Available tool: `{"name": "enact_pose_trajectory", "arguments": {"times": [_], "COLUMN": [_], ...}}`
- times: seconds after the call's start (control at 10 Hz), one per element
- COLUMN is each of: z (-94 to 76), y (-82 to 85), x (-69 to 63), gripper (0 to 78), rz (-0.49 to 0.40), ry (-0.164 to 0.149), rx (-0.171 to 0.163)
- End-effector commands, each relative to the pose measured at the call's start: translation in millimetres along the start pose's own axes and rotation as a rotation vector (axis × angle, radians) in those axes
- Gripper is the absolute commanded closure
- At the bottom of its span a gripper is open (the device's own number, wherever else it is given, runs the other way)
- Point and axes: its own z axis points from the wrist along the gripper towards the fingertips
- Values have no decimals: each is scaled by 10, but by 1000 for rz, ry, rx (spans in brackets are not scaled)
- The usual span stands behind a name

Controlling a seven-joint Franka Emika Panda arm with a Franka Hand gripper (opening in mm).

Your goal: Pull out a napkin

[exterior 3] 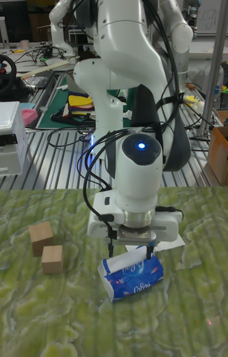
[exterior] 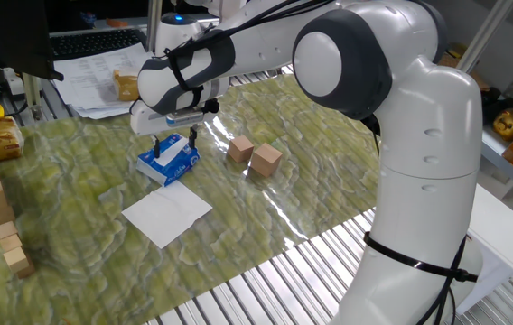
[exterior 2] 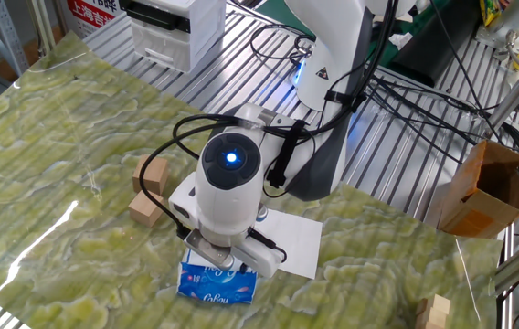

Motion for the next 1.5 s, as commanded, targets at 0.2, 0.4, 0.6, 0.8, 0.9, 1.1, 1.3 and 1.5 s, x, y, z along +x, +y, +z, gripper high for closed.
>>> {"name": "enact_pose_trajectory", "arguments": {"times": [0.2,0.4,0.6,0.8,0.9,1.1,1.3,1.5], "z": [-13,-13,-13,-13,-13,-13,-13,-38], "y": [0,0,0,0,0,0,0,-22], "x": [-8,-8,-8,-8,-8,-8,-8,1], "gripper": [764,764,764,764,764,764,764,764], "rz": [1,1,1,1,1,1,1,178], "ry": [-3,-3,-3,-3,-3,-3,-3,5], "rx": [-1,-1,-1,-1,-1,-1,-1,-107]}}
